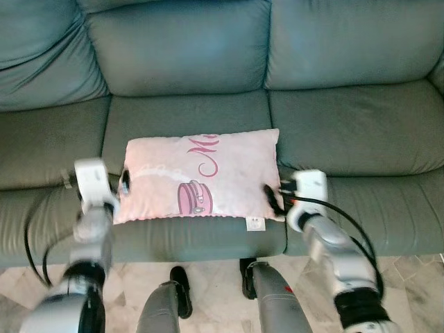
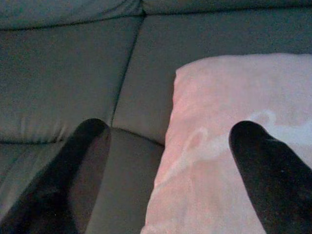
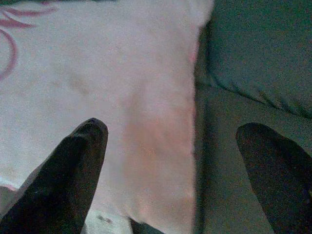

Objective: Move the pillow to the sofa

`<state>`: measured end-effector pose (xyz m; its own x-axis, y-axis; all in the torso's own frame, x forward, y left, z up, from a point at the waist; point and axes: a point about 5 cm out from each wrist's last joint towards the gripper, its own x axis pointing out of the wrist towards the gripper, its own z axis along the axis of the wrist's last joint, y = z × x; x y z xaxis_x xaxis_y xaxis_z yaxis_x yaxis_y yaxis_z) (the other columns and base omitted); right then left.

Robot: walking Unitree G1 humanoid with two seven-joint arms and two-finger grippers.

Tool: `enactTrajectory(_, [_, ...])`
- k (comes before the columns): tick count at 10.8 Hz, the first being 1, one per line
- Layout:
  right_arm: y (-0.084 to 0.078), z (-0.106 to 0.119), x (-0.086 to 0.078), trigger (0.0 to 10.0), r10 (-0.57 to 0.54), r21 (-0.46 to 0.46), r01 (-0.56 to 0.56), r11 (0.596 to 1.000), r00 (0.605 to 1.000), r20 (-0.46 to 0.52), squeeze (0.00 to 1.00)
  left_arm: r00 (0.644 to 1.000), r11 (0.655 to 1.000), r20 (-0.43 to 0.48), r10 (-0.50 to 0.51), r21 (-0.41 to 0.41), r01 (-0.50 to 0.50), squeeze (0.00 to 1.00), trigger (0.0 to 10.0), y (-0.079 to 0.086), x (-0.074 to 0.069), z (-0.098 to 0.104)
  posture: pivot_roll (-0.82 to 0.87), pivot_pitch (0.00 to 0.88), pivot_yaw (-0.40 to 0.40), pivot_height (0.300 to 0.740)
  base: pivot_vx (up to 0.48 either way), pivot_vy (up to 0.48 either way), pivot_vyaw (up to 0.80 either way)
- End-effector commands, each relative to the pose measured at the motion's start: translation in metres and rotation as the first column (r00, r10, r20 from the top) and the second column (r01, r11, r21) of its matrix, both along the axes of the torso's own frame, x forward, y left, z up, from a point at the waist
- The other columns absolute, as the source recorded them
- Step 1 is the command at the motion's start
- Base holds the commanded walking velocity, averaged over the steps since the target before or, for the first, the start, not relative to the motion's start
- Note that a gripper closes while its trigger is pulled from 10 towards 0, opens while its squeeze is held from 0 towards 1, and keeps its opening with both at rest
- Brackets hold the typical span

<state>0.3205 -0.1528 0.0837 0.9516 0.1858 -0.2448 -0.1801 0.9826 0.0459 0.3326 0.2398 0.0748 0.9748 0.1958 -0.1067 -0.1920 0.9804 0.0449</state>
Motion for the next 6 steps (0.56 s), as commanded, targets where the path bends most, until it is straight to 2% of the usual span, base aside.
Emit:
enactTrajectory(1, [-0.006, -0.015, -0.009, 10.0, -0.037, -0.023, 0.036, 0.999, 0.997, -0.065, 1.0, 0.999, 0.999, -0.031, -0.039, 0.006, 0.039, 1.0, 10.0, -0.002, -0.011, -0.013, -0.23, 0.443, 0.036, 0.74, 0.0, 0.0, 0.0])
enactTrajectory(2, [-0.018, -0.023, -0.009, 10.0, -0.109, -0.051, 0.105, 0.993, 0.989, -0.102, 1.0, 0.996, 0.996, -0.036, -0.087, 0.019, 0.087, 1.0, 10.0, -0.009, -0.023, -0.021, -0.21, 0.442, 0.035, 0.74, 0.0, 0.0, 0.0])
enactTrajectory(3, [-0.022, -0.027, -0.009, 10.0, -0.127, -0.077, 0.119, 0.99, 0.985, -0.118, 1.0, 0.995, 0.995, -0.033, -0.092, 0.02, 0.093, 1.0, 10.0, -0.009, -0.027, -0.022, -0.21, 0.44, 0.035, 0.74, 0.0, 0.0, 0.0])
enactTrajectory(4, [-0.033, -0.037, -0.011, 10.0, -0.19, -0.124, 0.171, 0.977, 0.967, -0.171, 1.0, 0.994, 0.994, -0.032, -0.102, 0.024, 0.103, 1.0, 10.0, -0.012, -0.033, -0.023, -0.2, 0.439, 0.035, 0.74, 0.0, 0.0, 0.0])
enactTrajectory(5, [-0.038, -0.041, -0.013, 10.0, -0.21, -0.131, 0.187, 0.974, 0.959, -0.193, 1.0, 0.994, 0.994, -0.035, -0.106, 0.023, 0.107, 0.55, 10.0, -0.013, -0.035, -0.024, -0.2, 0.441, 0.036, 0.74, 0.0, 0.0, 0.0])
enactTrajectory(6, [-0.039, -0.046, -0.013, 10.0, -0.222, -0.1, 0.206, 0.974, 0.955, -0.199, 1.0, 0.99, 0.99, -0.046, -0.136, 0.019, 0.137, 0.0, 10.0, -0.018, -0.041, -0.024, -0.19, 0.444, 0.041, 0.74, 0.0, 0.0, 0.0])
